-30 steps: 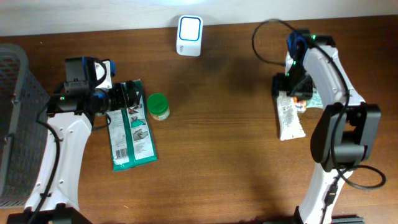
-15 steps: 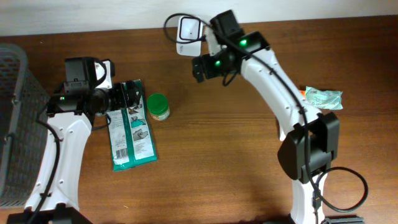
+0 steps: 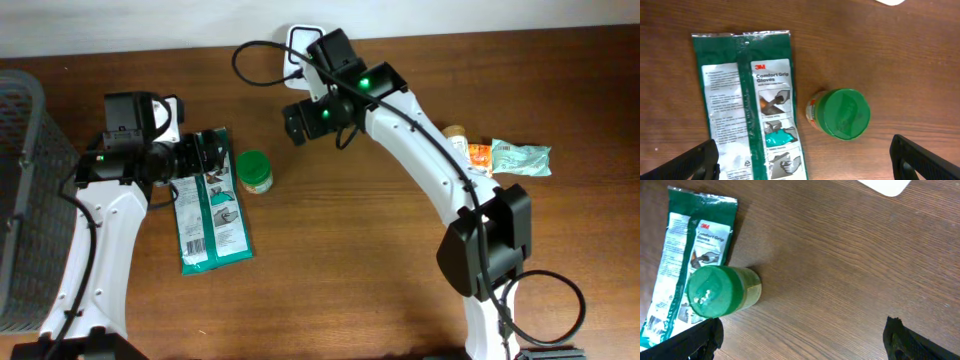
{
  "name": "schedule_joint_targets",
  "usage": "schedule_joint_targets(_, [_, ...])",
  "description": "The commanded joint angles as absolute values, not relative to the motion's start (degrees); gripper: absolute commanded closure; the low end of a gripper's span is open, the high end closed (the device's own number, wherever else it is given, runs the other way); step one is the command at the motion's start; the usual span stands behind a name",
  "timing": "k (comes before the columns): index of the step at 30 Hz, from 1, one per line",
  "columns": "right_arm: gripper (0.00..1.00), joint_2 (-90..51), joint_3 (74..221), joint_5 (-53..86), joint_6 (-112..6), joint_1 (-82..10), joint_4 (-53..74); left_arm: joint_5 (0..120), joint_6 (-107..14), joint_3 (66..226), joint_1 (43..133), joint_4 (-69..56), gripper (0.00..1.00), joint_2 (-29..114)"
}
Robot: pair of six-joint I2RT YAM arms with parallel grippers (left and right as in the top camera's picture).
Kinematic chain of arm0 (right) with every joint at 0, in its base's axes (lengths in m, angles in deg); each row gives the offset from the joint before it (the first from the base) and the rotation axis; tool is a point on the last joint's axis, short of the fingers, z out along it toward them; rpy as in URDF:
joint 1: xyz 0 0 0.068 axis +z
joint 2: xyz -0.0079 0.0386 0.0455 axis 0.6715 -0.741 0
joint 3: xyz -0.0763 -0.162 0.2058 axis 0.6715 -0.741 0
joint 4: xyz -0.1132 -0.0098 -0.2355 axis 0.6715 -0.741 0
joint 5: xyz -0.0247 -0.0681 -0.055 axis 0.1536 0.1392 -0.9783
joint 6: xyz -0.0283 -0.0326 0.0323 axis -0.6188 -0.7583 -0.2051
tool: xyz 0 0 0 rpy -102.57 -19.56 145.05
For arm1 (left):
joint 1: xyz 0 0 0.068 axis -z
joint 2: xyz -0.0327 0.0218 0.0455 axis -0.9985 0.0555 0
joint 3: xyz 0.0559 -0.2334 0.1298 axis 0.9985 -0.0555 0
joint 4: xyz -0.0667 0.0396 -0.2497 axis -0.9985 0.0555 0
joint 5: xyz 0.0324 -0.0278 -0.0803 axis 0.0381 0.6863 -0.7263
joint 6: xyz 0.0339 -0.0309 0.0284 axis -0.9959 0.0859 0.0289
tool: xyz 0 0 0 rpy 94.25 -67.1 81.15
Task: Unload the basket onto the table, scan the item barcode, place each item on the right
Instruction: 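Move the right gripper to the green-lidded jar and grasp it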
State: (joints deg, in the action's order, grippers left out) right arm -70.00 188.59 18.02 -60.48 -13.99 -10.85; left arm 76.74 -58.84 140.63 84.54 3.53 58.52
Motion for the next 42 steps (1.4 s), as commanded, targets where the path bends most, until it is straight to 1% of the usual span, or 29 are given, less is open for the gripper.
schedule_joint_targets(1, [0.01, -71.11, 188.17, 18.77, -60.43, -12.38, -10.26, 87.82, -59.69, 141.09, 84.51, 3.46, 0.01, 58.3])
schedule_joint_targets(2, [0.01, -71.11, 188.17, 18.79, -60.43, -12.18, -9.95, 92.06, -59.69, 141.09, 84.51, 3.46, 0.01, 58.3])
schedule_joint_targets(7, [0.0, -71.75, 188.17, 18.79, -60.43, -10.98, -8.91, 102.99, -59.69, 141.09, 84.51, 3.49, 0.01, 58.3])
schedule_joint_targets(10, [0.0, -72.47, 188.17, 18.77, -60.43, -9.78, -7.88, 105.29, -59.69, 141.09, 84.49, 3.51, 0.01, 58.3])
schedule_joint_targets(15, [0.03, -73.47, 188.17, 18.29, -60.45, -7.26, -5.26, 111.1, -59.71, 141.09, 84.49, 3.66, 0.01, 58.3])
schedule_joint_targets(20, [0.06, -75.31, 188.17, 18.33, -60.41, -6.15, -3.05, 111.21, -59.71, 141.09, 84.49, 3.64, 0.01, 58.3])
schedule_joint_targets(24, [0.06, -75.79, 188.17, 18.33, -60.41, -6.17, -2.54, 110.97, -59.69, 141.09, 84.36, 3.62, 0.01, 58.28])
schedule_joint_targets(34, [0.07, -75.81, 188.17, 18.35, -60.76, -5.71, -0.58, 110.97, -59.69, 141.09, 78.74, 3.64, 0.01, 58.28])
schedule_joint_targets(42, [0.06, -77.78, 188.17, 15.05, -69.39, -1.1, 3.86, 110.97, -59.69, 141.09, 78.72, 3.64, 0.01, 58.28])
